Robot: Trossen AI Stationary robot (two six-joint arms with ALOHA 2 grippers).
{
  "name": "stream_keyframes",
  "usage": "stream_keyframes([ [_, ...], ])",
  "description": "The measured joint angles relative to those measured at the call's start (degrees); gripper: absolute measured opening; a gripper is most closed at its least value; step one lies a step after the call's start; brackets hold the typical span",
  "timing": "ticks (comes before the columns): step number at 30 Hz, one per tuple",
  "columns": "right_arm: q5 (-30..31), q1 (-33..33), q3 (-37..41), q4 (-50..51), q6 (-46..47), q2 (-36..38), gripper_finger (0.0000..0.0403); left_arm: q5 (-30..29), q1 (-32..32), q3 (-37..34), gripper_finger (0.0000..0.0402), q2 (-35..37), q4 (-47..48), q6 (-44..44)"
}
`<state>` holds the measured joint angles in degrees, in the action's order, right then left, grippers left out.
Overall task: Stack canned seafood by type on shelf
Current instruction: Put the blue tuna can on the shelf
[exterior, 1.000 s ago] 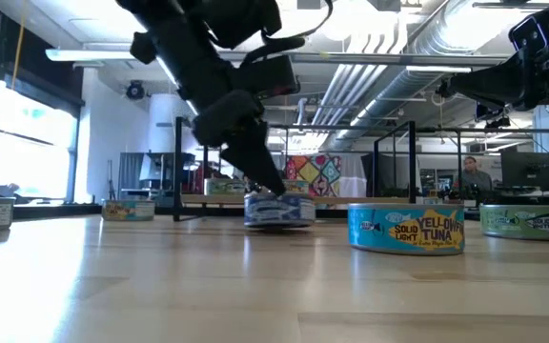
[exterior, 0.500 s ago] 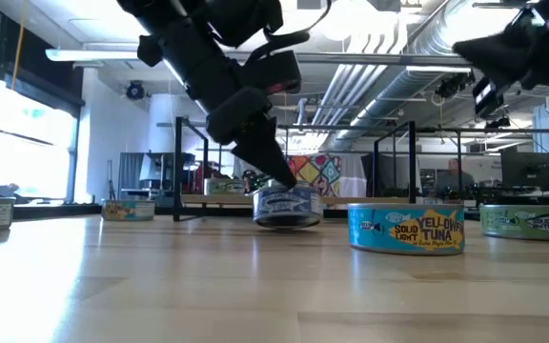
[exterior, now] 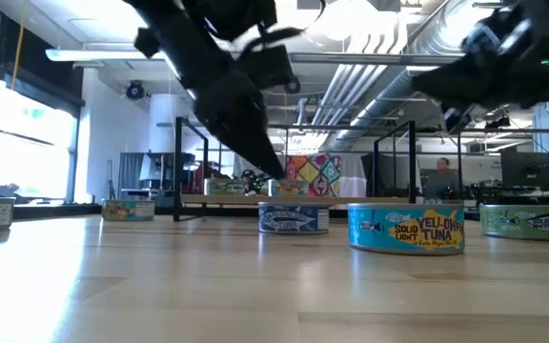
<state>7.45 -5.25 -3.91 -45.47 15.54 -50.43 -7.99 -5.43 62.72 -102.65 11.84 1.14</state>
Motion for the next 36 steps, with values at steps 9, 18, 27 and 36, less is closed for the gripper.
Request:
stream_keyframes([
  [9, -6.6, 5.1, -13.8, 8.4, -6.9, -22.1, 0.0090, -0.3, -0.2, -16.5, 0.0118, 10.3, -9.5, 3.4],
  [18, -7.6, 7.6, -30.6, 35.1, -18.3, -35.1, 0.0288, -0.9, -0.5, -33.3, 0.0117, 11.9, -39.8, 3.9],
  [27, -8.4, 6.0, -31.8, 26.7, -18.0, -44.2, 0.0329, -1.0, 2.0, -33.6, 0.0117, 6.1, -47.0, 7.1],
  [36, -7.1, 6.6, -31.8, 20.4, -15.8, -51.2, 0.0322, 4.7, 5.6, -33.4, 0.0117, 1.8, -51.4, 9.0],
])
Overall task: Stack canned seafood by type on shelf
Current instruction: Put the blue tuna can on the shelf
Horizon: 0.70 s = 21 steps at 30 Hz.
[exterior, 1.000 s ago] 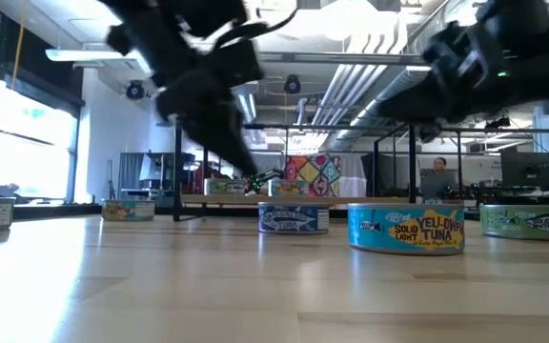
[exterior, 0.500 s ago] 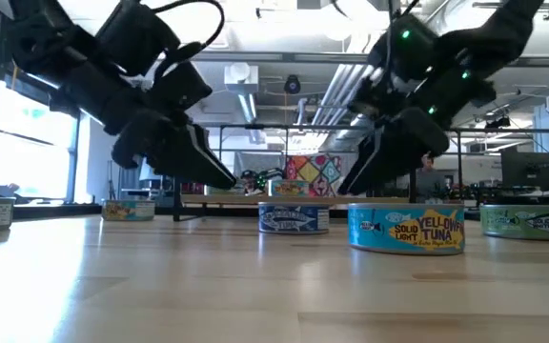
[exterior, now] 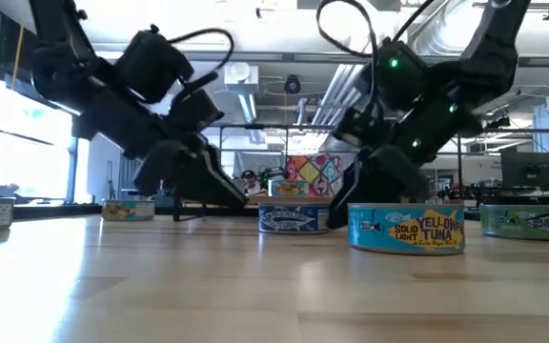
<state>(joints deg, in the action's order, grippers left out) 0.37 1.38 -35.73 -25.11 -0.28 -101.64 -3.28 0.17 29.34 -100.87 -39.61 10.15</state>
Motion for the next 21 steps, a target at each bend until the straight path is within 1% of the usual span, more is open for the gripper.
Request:
stream_keyframes([
  [2, -1.0, 0.7, 0.0, -3.1, 0.7, -2.1, 0.0322, 2.5, 0.8, 0.7, 0.0117, -2.0, -1.6, 1.0],
  [4, -2.7, 1.2, -0.2, -7.6, 1.6, -4.1, 0.0322, 3.7, 1.4, 1.5, 0.0117, -3.8, -2.8, 1.0],
  [6, -3.8, 1.4, 0.0, -9.7, 1.5, -5.2, 0.0322, 3.9, 1.8, 2.8, 0.0117, -5.9, -3.3, 1.1],
  [9, -3.9, 1.4, 0.0, -11.4, 0.4, -6.3, 0.0322, 3.4, 1.9, 4.3, 0.0117, -7.9, -2.6, 2.0],
  [16, -3.4, 1.1, 0.4, -13.5, 0.5, -6.6, 0.0323, 3.5, 1.9, 5.0, 0.0117, -7.1, -0.9, 2.4],
  [21, -1.9, 0.9, 0.9, -11.5, 3.0, -5.0, 0.0322, 1.9, 2.0, 6.2, 0.0117, -4.1, 7.1, 1.3],
])
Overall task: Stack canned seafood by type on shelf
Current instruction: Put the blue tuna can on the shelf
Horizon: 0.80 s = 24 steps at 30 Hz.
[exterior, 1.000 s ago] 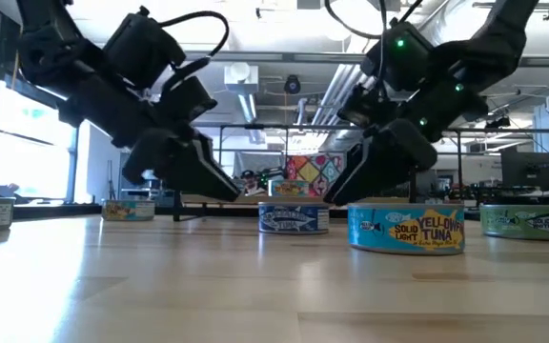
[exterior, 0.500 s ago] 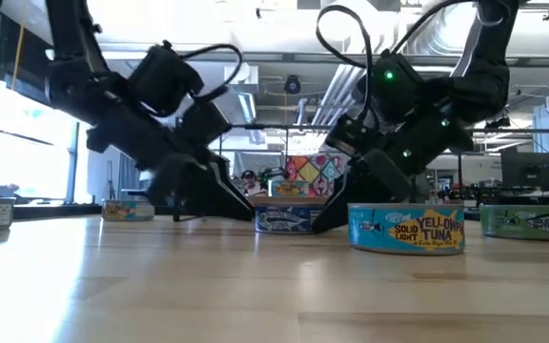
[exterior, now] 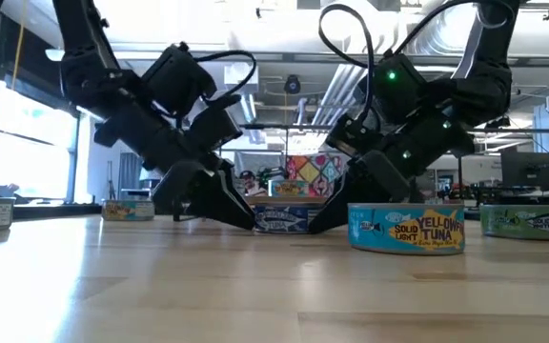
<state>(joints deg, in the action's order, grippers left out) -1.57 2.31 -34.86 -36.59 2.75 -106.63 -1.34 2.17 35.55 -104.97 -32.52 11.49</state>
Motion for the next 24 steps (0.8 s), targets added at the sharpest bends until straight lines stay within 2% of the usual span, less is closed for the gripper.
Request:
stream_keyframes([
  [6, -1.9, 0.7, 0.3, 2.7, 5.9, 1.8, 0.0321, -0.8, -0.1, 0.2, 0.0117, 3.1, 9.4, -2.0],
  [10, -5.1, 2.3, -0.6, 5.0, 6.8, 2.0, 0.0321, -1.1, -0.1, 0.2, 0.0117, 3.8, 10.9, -1.4],
  [16, -6.1, 2.4, -0.7, 6.2, 5.3, 2.2, 0.0330, -1.2, -0.1, 0.1, 0.0117, 3.8, 11.1, -1.8],
  [18, -4.3, 1.5, 1.0, 3.6, 4.3, 2.2, 0.0331, -1.0, -0.1, 0.1, 0.0117, 3.8, 11.1, -1.8],
  [24, 3.0, -0.3, 8.5, -12.7, 3.8, 2.0, 0.0332, -0.6, -0.1, -0.1, 0.0117, 3.7, 10.4, -1.8],
])
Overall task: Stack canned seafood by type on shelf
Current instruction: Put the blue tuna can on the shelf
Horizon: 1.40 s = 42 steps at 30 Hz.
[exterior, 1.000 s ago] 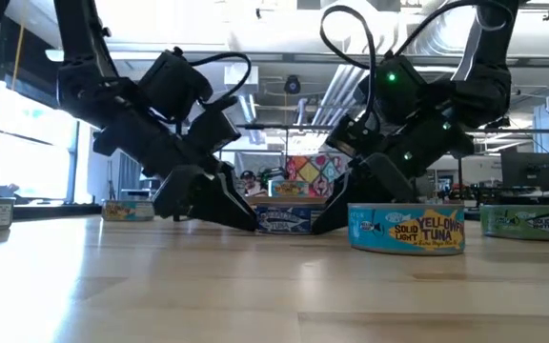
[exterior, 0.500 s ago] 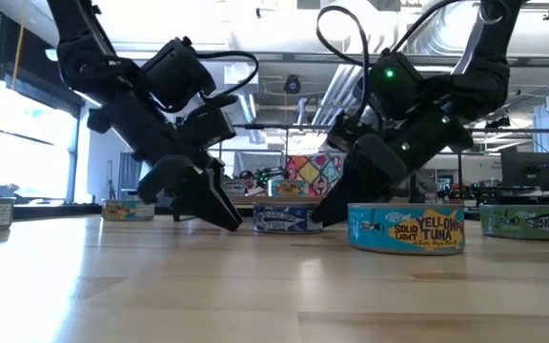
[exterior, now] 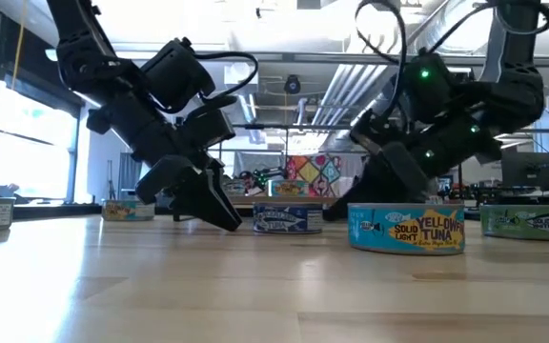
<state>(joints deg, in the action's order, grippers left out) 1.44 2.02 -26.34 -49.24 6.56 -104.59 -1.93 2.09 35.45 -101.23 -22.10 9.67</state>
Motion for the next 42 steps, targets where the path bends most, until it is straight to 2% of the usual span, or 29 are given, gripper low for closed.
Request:
stream_keyframes([
  [5, -1.1, 0.6, -0.2, 0.5, 3.4, -0.3, 0.0332, 0.2, 0.0, -0.1, 0.0117, -0.1, -1.4, 1.4],
  [9, -2.6, 0.6, -2.1, 1.8, 2.5, -0.3, 0.0332, 0.3, 0.2, -0.1, 0.0117, -0.1, -1.5, 1.4],
  [13, -0.4, 0.5, -5.4, 8.0, 0.7, -0.3, 0.0333, 0.3, 0.2, -0.1, 0.0117, -0.1, -1.8, 1.1],
  [20, -0.3, 0.5, -12.4, 21.0, -2.3, -0.3, 0.0333, 0.5, 0.2, -0.1, 0.0117, -0.1, -2.1, 1.1],
  [31, 2.7, -0.8, -13.3, 20.3, -5.5, -0.5, 0.0333, 0.5, 0.2, -0.2, 0.0117, -0.1, -2.7, 1.4],
  [36, 3.1, -1.8, -13.1, 15.6, -5.5, -2.6, 0.0333, 2.2, 0.2, -0.4, 0.0115, -0.1, -3.3, 1.4],
  [42, 3.6, -1.8, -12.9, 8.6, -7.9, -6.2, 0.0334, 1.8, 0.3, -0.6, 0.0084, -0.1, -2.9, 1.4],
])
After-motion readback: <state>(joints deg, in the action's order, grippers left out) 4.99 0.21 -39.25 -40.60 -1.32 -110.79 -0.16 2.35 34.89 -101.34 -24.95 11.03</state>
